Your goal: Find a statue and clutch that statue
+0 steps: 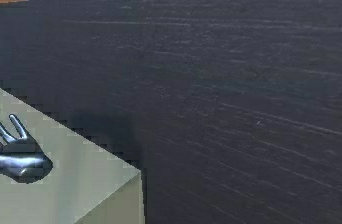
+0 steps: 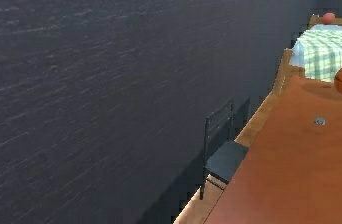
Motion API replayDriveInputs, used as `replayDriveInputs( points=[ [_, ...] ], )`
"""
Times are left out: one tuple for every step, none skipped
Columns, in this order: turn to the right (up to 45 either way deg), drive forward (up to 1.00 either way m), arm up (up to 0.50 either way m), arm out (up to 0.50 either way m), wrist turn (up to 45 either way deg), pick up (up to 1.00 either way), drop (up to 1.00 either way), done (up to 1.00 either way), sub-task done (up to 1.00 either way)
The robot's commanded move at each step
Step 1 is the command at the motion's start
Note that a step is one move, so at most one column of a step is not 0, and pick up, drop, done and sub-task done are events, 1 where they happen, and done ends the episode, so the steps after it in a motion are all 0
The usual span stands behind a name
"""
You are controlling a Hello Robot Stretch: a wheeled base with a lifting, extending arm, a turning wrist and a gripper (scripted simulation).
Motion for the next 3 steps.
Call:
replayDriveInputs(
  points=[
    [0.0,0.20,0.00,0.00,0.0,0.00,0.00,0.00,0.00],
    [-45.0,0.00,0.00,0.00,0.0,0.00,0.00,0.00,0.00],
    [-45.0,0.00,0.00,0.00,0.0,0.00,0.00,0.00,0.00]
  ],
)
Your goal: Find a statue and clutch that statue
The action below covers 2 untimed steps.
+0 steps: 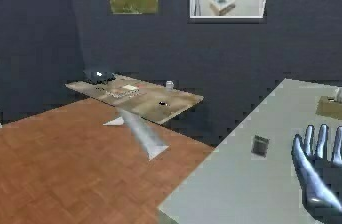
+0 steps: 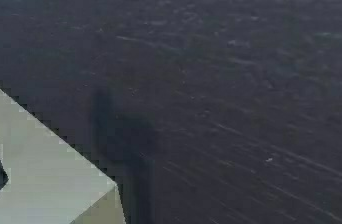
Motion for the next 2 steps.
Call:
replayDriveInputs(
  points=[
    [-45.0,0.00,0.00,0.00,0.0,0.00,0.00,0.00,0.00],
    [0.0,0.00,0.50,0.00,0.0,0.00,0.00,0.00,0.00]
  ],
)
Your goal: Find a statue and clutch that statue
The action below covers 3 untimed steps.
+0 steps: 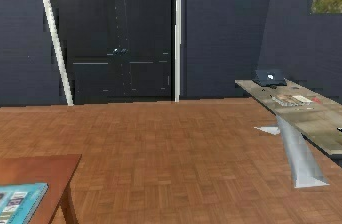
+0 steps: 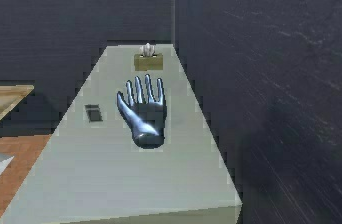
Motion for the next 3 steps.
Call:
replayDriveInputs(
  points=[
    [0.0,0.00,0.38,0.00,0.0,0.00,0.00,0.00,0.00],
    [0.0,0.00,0.00,0.24,0.0,0.00,0.00,0.00,0.00],
    [0.0,0.00,0.00,0.00,45.0,0.00,0.00,0.00,0.00]
  ],
)
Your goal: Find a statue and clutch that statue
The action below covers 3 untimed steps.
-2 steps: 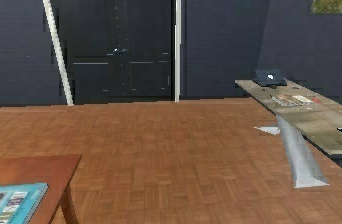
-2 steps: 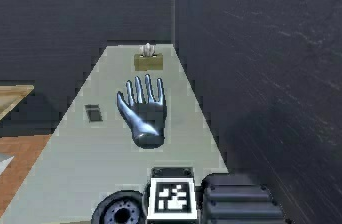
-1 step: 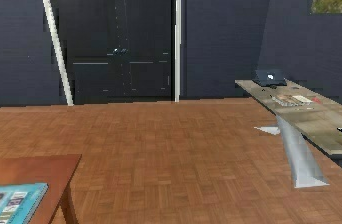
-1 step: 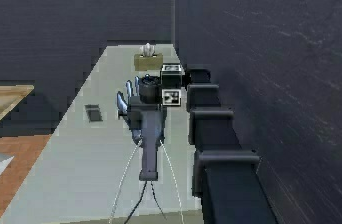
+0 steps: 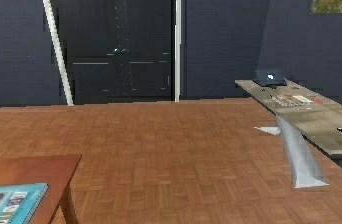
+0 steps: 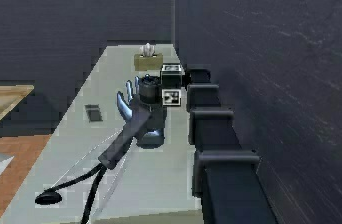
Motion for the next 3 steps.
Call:
replayDriveInputs(
  points=[
    [0.0,0.00,0.00,0.00,45.0,0.00,0.00,0.00,0.00],
    [0.0,0.00,0.00,0.00,45.0,0.00,0.00,0.00,0.00],
    [0.0,0.00,0.00,0.00,15.0,0.00,0.00,0.00,0.00]
  ],
)
